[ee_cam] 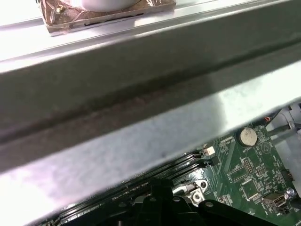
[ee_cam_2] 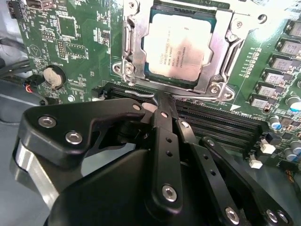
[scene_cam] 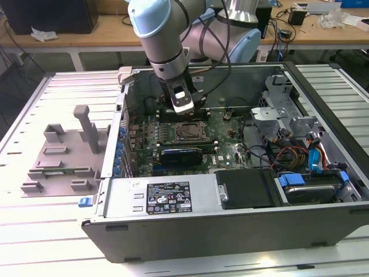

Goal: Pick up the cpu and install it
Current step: 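Install the first cpu locking lever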

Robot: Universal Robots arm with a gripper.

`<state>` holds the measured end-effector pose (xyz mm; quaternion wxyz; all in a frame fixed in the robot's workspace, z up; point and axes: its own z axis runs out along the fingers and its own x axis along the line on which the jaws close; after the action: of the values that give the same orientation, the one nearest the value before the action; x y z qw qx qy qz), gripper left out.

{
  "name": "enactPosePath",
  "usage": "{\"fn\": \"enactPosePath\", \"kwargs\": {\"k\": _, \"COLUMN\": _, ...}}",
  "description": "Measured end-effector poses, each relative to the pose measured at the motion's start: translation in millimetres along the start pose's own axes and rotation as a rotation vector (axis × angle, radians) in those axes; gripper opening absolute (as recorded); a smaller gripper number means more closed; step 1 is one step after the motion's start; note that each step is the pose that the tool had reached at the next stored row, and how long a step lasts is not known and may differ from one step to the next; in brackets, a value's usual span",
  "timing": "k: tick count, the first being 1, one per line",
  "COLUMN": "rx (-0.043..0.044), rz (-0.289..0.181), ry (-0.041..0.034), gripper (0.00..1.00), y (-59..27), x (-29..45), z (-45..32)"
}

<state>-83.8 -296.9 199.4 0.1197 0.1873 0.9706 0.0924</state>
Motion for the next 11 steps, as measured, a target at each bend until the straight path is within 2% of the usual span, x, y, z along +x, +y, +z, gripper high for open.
{"fn": "enactPosePath", "kwargs": {"k": 11, "rx": 0.0025, "rz": 0.013, "ry": -0.0031, "gripper": 0.11, "y": -0.1, "x": -0.7, "z": 2.9}}
